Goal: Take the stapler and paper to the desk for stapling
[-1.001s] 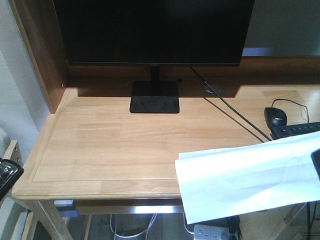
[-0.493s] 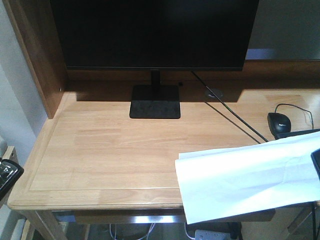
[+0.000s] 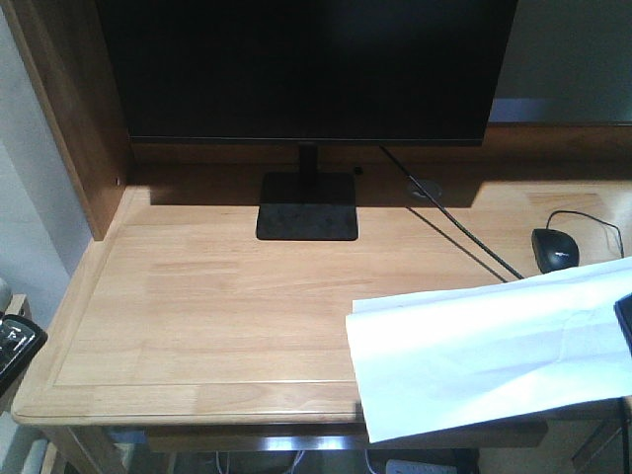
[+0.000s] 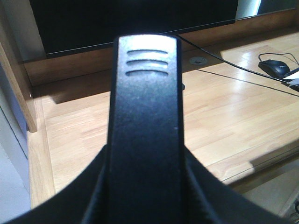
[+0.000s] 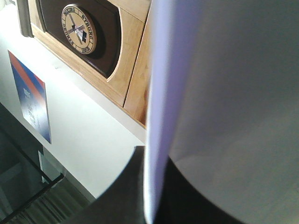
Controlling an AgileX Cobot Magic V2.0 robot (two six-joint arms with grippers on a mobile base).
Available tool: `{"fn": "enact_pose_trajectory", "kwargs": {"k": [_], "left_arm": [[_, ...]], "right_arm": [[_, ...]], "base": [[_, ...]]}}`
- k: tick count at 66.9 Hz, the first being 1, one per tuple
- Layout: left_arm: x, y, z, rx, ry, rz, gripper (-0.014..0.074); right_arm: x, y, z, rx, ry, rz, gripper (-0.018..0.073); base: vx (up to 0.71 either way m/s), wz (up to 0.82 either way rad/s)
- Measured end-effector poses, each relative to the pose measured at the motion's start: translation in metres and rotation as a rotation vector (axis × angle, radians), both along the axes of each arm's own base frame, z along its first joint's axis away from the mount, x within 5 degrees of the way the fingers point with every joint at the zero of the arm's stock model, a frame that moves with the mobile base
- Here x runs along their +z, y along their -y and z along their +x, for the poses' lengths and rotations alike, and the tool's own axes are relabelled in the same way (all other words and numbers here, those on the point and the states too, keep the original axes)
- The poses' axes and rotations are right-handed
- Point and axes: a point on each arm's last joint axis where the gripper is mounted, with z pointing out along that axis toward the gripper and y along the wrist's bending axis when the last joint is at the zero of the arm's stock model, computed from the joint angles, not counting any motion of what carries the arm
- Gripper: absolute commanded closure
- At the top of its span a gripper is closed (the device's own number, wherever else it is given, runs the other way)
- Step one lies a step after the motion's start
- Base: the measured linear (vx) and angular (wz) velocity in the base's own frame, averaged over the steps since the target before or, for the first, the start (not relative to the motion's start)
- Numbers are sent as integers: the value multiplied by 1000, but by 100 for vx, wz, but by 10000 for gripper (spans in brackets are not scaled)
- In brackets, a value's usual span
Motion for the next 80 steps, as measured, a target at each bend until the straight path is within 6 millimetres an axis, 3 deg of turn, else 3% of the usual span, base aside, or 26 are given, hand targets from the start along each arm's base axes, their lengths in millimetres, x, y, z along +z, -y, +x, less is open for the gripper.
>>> {"fn": "enact_pose_trajectory", "kwargs": {"k": [80], "left_arm": [[0, 0, 0, 0, 0, 0, 603]], "right_arm": [[0, 0, 0, 0, 0, 0, 564]], "base": [[0, 0]]}}
